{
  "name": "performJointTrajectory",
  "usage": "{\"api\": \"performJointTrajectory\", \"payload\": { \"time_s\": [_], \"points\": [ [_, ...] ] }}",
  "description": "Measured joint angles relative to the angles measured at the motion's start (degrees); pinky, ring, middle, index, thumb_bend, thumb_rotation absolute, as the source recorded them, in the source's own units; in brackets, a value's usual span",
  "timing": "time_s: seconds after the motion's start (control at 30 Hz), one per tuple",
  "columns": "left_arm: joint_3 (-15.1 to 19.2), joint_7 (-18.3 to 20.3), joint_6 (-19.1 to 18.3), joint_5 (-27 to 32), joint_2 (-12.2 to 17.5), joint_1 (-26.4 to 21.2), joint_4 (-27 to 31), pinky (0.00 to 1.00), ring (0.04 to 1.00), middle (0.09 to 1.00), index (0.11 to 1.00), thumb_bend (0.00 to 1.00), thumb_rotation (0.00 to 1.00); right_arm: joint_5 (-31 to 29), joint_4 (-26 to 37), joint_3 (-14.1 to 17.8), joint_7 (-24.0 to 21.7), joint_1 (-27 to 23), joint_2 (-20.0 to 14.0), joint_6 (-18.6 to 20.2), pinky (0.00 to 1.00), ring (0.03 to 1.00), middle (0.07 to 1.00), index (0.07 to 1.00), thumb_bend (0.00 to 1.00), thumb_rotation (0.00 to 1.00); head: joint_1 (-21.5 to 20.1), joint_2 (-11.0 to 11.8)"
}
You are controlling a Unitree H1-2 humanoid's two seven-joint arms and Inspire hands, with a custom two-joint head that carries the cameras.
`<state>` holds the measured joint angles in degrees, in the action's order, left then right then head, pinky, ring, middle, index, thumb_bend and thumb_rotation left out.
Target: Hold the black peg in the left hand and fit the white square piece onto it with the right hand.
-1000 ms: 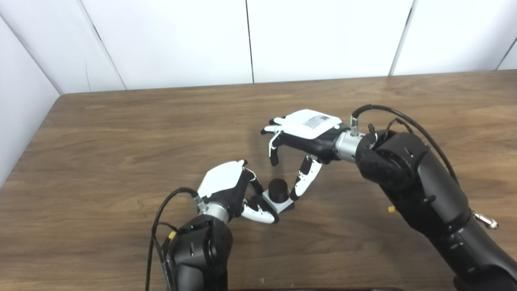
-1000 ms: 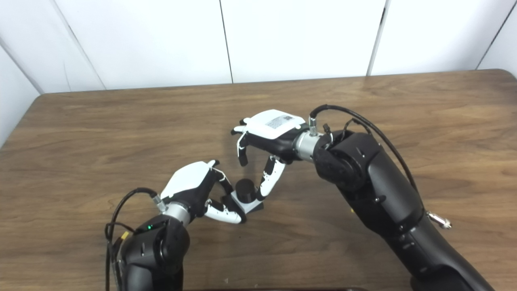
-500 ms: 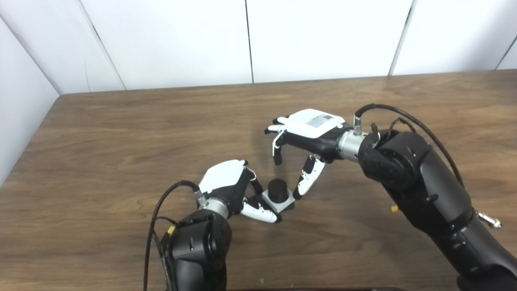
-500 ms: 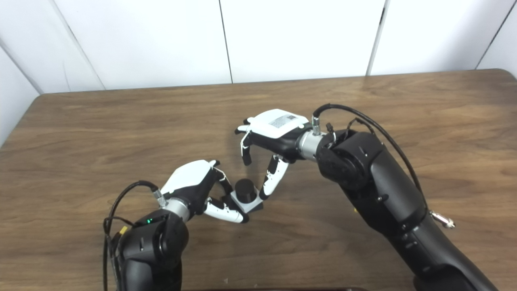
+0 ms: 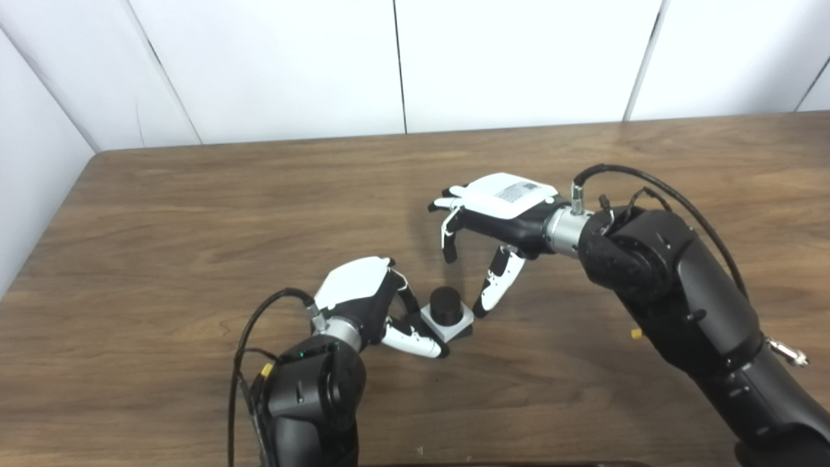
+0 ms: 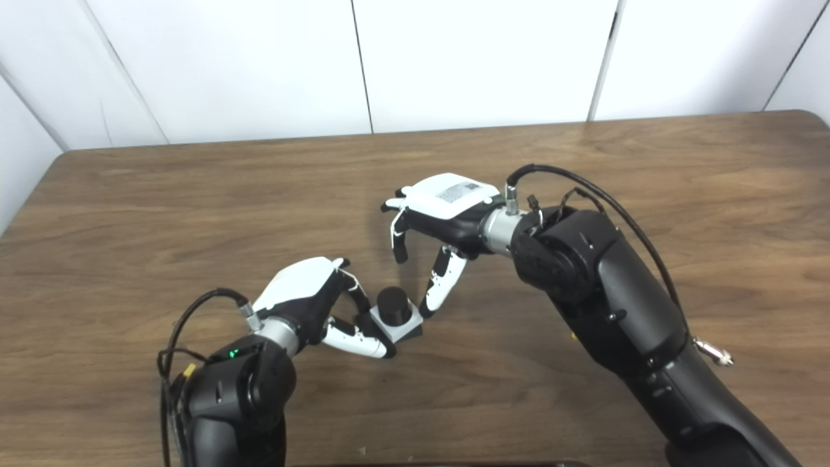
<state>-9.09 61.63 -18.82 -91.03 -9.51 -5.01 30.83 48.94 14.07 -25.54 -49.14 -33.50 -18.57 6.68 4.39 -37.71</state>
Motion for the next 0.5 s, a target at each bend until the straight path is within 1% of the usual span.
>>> {"api": "performJointTrajectory", "payload": {
  "time_s": [0.1,0.27,0.4,0.5],
  "points": [
    [0.10,1.72,0.54,-1.58,-0.11,0.18,1.85,1.00,1.000,1.000,1.000,1.00,0.40,0.00,-0.60,0.01,0.12,0.00,-0.01,-0.05,1.00,1.000,0.955,0.604,0.98,0.32,0.09,0.26],
    [0.59,2.29,2.00,-2.95,-0.20,0.19,3.69,1.00,1.000,1.000,1.000,1.00,0.42,-0.12,-0.71,0.16,0.27,0.00,-0.02,-0.05,1.00,1.000,0.959,0.607,0.98,0.31,0.18,0.44],
    [1.89,3.68,2.33,-3.57,-0.31,0.13,4.26,1.00,1.000,1.000,1.000,1.00,0.40,-0.17,-0.78,0.61,0.31,0.00,-0.04,0.00,1.00,1.000,0.960,0.611,0.97,0.31,0.26,0.62],
    [2.99,4.48,2.84,-3.44,-0.36,-0.32,6.46,1.00,1.000,1.000,1.000,1.00,0.40,-0.17,-0.79,0.72,0.30,0.00,-0.16,0.04,1.00,1.000,0.959,0.609,0.97,0.31,0.44,0.62]
  ]
}}
